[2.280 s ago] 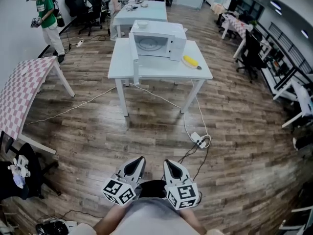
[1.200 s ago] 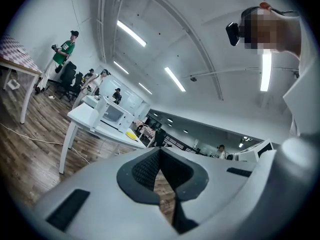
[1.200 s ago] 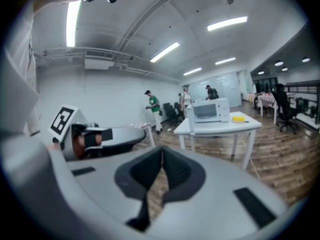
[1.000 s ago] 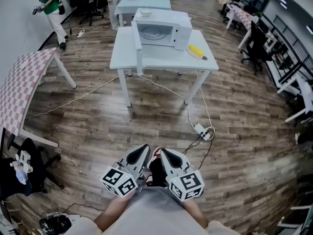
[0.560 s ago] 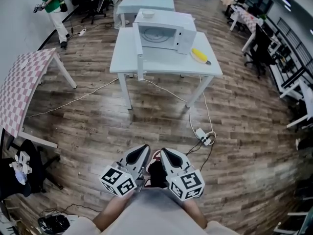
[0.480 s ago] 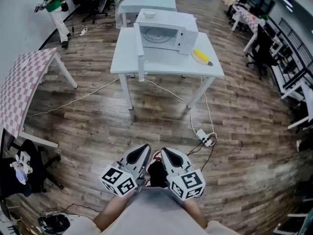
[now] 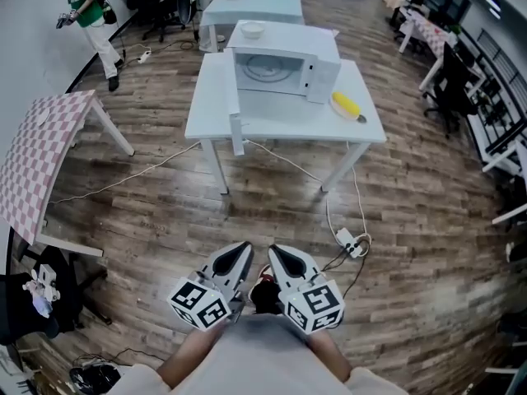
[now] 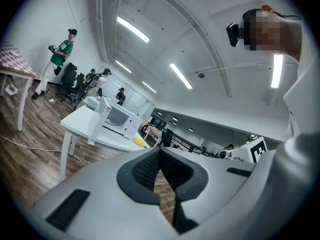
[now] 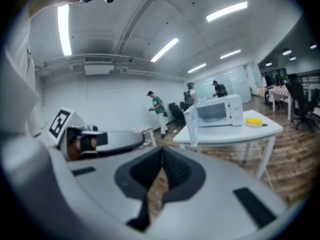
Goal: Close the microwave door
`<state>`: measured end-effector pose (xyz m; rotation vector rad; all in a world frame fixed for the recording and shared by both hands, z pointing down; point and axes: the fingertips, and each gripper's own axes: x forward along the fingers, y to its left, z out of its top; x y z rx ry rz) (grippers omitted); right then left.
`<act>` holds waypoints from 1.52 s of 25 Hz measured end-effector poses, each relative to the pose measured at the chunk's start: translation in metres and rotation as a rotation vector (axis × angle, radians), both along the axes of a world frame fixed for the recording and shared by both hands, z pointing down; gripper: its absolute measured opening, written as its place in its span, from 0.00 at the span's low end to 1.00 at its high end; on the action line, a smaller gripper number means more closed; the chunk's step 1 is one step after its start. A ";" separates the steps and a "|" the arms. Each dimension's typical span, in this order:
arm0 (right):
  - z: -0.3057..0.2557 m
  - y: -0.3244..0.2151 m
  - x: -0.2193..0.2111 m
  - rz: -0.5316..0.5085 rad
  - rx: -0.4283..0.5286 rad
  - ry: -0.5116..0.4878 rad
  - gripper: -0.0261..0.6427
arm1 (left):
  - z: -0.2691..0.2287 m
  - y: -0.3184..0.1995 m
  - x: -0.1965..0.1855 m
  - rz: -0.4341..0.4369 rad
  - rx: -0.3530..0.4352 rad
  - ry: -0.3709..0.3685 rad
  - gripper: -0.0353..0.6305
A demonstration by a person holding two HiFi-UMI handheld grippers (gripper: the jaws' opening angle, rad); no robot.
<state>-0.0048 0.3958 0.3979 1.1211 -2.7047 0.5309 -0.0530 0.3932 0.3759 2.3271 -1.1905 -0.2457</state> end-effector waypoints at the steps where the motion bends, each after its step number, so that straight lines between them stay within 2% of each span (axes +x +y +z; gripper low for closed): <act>1: 0.001 -0.007 0.000 -0.003 -0.001 -0.002 0.07 | 0.001 -0.007 0.001 -0.001 -0.002 -0.001 0.08; 19: -0.002 -0.113 0.002 -0.053 0.001 -0.024 0.07 | -0.002 -0.107 0.010 -0.024 0.012 -0.026 0.08; 31: -0.020 -0.124 -0.008 -0.075 0.048 -0.036 0.07 | -0.011 -0.123 0.011 -0.070 0.066 -0.097 0.08; 38: -0.021 -0.131 -0.013 -0.076 0.054 -0.044 0.07 | -0.004 -0.129 0.009 -0.070 0.068 -0.135 0.08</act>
